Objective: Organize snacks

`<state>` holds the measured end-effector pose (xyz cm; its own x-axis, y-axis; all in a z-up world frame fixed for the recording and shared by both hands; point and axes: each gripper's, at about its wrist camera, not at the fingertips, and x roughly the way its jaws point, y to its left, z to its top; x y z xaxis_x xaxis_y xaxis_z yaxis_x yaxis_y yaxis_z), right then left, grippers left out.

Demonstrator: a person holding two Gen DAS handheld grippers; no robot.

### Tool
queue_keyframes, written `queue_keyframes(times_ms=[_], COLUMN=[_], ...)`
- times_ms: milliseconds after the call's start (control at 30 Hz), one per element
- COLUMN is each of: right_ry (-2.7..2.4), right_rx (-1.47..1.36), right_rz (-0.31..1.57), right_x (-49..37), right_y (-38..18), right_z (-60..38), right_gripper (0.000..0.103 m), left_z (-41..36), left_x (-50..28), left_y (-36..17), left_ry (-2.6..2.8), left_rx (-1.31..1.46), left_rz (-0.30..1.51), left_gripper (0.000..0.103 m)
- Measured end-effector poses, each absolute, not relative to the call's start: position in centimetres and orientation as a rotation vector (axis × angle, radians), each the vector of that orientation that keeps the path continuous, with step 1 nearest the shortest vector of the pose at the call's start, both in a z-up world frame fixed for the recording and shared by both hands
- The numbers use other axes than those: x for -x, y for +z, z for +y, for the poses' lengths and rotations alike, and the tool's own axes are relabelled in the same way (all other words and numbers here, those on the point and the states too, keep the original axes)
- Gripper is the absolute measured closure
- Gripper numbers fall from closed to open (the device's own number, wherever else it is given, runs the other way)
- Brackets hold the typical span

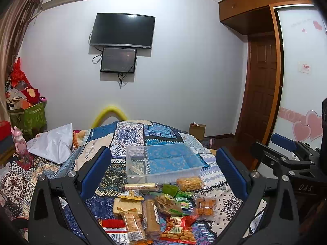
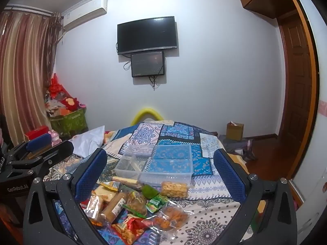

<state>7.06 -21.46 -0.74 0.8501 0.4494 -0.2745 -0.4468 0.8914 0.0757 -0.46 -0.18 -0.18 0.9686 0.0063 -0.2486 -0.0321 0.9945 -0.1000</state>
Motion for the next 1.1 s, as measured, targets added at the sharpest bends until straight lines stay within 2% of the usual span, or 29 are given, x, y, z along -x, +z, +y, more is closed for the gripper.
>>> queue_keyframes(times_ms=[1100], right_ry=[0.474], right_rx=[-0.013], right_rz=[0.284], right_x=[-6.75], right_y=[-0.63], right_z=[-22.0], right_gripper=[0.0], left_z=[-0.22], left_x=[1.0], left_y=[0.66], left_ry=[0.015], left_rx=[0.106], left_rz=[0.251], left_gripper=[0.0])
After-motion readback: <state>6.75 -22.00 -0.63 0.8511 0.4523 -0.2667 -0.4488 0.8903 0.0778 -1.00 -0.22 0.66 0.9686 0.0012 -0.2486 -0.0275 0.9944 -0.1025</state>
